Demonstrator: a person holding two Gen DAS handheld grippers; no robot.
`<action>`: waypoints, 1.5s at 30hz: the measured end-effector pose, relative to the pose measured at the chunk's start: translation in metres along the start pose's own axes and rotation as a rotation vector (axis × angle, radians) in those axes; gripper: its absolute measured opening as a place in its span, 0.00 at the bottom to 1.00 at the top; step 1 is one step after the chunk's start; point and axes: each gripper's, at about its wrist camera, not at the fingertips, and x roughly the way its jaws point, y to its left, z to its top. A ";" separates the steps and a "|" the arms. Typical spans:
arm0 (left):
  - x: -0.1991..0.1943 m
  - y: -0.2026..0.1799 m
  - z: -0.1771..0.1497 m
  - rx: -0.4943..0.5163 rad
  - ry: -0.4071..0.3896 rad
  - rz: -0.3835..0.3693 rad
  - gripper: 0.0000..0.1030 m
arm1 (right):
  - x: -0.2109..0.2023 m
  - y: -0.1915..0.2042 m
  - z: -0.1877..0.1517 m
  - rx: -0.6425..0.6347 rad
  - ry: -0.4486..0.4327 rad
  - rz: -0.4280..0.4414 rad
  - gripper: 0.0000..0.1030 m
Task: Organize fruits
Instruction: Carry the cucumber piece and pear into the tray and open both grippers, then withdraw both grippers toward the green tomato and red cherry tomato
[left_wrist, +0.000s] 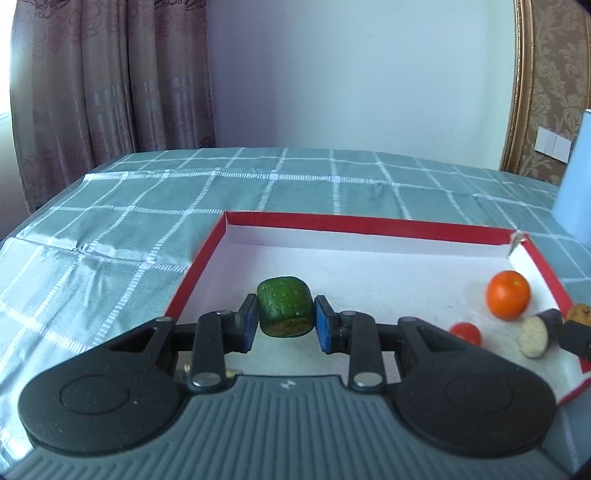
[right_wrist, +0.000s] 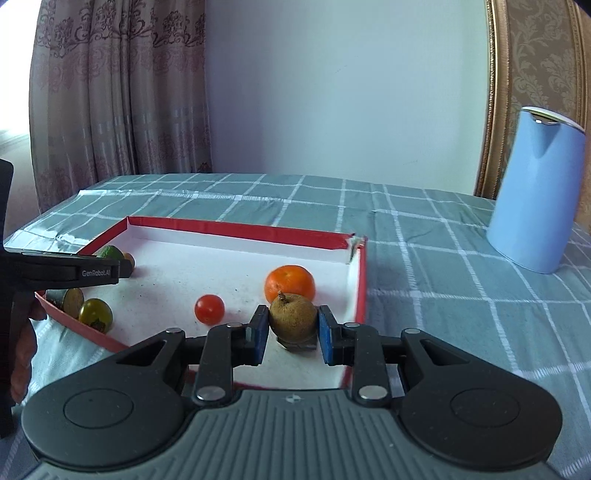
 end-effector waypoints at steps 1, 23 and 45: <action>0.002 0.000 0.002 0.000 -0.003 0.006 0.28 | 0.005 0.003 0.003 -0.005 0.008 0.006 0.27; 0.026 0.006 0.011 -0.013 -0.001 0.044 0.55 | 0.090 0.054 0.034 -0.061 0.177 0.054 0.27; -0.045 0.040 -0.017 -0.100 -0.159 0.034 0.91 | 0.016 0.005 0.008 0.102 -0.044 0.094 0.64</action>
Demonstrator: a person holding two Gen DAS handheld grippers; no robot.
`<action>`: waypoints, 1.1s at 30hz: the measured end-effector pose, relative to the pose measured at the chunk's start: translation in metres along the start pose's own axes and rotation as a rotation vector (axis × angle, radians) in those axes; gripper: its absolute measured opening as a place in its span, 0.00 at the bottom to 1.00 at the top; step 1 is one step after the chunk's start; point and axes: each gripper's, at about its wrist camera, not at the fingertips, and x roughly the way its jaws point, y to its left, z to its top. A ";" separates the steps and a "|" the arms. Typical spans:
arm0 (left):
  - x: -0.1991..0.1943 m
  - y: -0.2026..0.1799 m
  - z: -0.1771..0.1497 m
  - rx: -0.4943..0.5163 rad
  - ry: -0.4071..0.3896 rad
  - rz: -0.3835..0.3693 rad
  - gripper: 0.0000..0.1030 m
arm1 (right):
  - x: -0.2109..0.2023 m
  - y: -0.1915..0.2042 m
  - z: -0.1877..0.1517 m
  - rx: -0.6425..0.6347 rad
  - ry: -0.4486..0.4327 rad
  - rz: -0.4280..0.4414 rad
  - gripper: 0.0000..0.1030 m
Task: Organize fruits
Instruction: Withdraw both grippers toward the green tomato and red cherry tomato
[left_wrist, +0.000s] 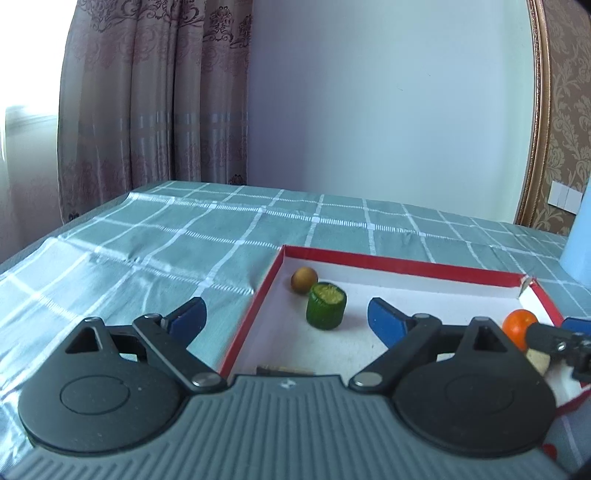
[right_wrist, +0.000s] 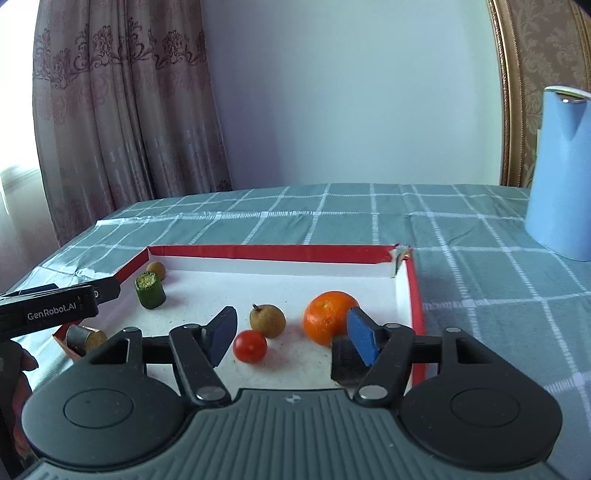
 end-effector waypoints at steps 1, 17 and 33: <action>-0.003 0.001 -0.002 0.000 0.004 -0.010 0.91 | -0.006 -0.002 -0.002 0.009 -0.007 0.010 0.64; -0.051 -0.025 -0.035 0.194 -0.009 -0.329 0.91 | -0.050 0.002 -0.056 -0.140 0.076 0.029 0.63; -0.051 -0.046 -0.051 0.333 0.046 -0.379 0.92 | -0.042 0.019 -0.065 -0.245 0.153 0.083 0.63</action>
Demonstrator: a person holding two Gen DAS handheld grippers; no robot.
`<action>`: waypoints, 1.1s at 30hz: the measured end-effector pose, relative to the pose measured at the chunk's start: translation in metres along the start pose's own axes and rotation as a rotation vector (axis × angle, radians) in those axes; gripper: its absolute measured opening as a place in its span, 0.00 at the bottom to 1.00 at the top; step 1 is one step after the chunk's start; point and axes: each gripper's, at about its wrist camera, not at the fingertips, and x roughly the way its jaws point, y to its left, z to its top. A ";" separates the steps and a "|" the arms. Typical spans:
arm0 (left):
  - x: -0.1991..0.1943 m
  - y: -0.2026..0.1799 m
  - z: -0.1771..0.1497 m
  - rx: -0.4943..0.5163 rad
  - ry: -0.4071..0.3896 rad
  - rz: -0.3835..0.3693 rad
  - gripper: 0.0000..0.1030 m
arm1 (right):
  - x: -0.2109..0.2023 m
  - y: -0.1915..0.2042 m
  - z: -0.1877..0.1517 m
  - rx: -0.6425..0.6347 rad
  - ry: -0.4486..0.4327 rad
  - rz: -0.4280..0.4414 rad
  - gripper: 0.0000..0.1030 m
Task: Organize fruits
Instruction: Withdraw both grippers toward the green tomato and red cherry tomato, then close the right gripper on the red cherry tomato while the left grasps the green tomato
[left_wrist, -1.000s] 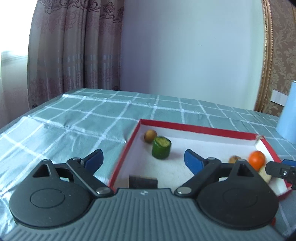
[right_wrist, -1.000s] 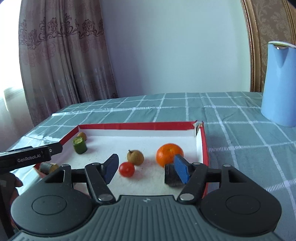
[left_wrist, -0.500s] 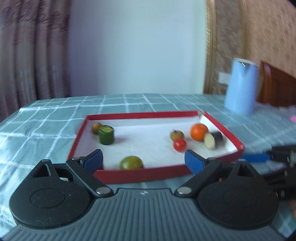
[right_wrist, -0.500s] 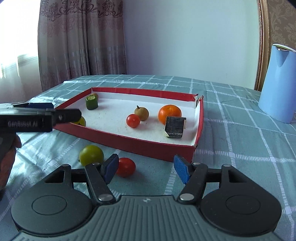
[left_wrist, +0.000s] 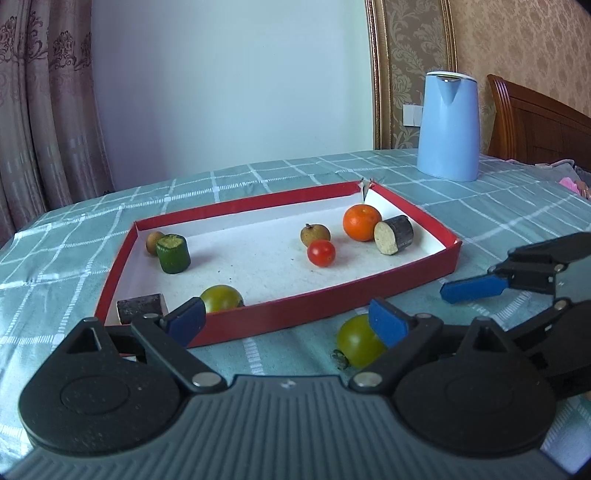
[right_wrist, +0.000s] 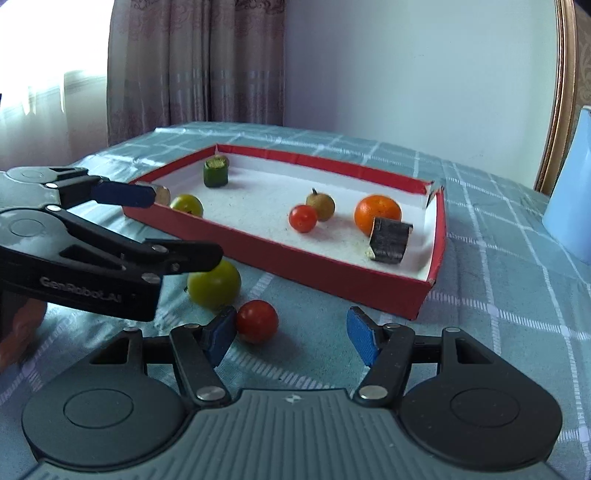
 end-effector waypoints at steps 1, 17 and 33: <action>0.000 0.001 0.000 -0.003 0.000 0.002 0.92 | 0.001 -0.002 0.000 0.010 0.007 0.011 0.63; -0.001 0.003 0.000 -0.018 0.003 0.010 0.94 | 0.010 -0.012 -0.001 0.087 0.047 -0.062 0.99; -0.014 0.006 -0.002 -0.083 0.002 -0.008 0.95 | -0.011 0.008 -0.006 -0.017 -0.014 0.033 0.22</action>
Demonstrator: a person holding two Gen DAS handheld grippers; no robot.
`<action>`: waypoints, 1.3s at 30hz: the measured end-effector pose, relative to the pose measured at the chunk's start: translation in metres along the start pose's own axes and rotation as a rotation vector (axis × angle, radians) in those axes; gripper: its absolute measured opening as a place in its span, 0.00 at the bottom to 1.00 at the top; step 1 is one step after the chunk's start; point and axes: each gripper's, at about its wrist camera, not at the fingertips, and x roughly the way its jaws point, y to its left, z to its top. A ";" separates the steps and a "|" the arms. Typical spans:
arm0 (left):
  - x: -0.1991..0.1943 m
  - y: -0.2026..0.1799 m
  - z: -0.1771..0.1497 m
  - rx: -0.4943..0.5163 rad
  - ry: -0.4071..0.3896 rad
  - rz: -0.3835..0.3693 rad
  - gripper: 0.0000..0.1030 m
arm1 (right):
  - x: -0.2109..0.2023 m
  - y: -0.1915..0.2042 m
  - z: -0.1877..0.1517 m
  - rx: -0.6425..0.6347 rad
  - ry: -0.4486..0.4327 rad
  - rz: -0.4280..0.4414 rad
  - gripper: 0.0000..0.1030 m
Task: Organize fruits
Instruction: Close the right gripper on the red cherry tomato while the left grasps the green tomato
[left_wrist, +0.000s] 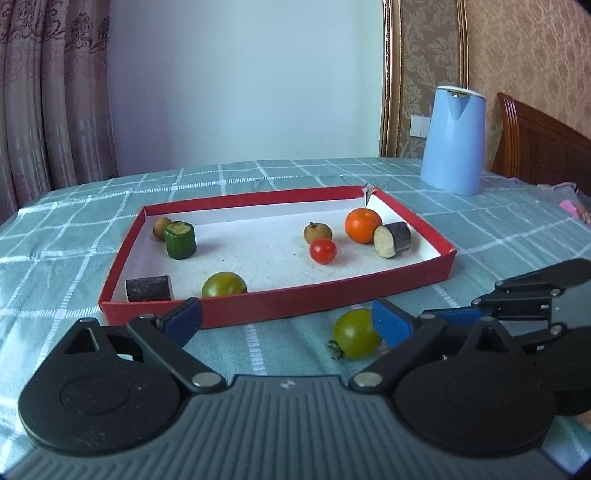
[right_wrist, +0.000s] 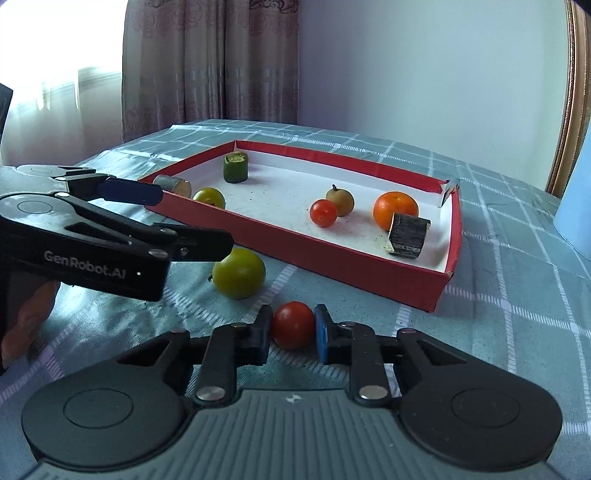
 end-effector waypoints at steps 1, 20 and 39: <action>-0.001 -0.001 0.000 0.005 -0.003 0.002 0.95 | -0.001 -0.003 0.000 0.016 -0.005 -0.003 0.22; 0.041 -0.042 -0.002 0.109 0.168 -0.082 0.95 | -0.005 -0.047 -0.008 0.178 0.007 -0.204 0.22; 0.040 -0.053 0.000 0.189 0.143 -0.133 0.55 | -0.004 -0.048 -0.008 0.176 0.009 -0.141 0.43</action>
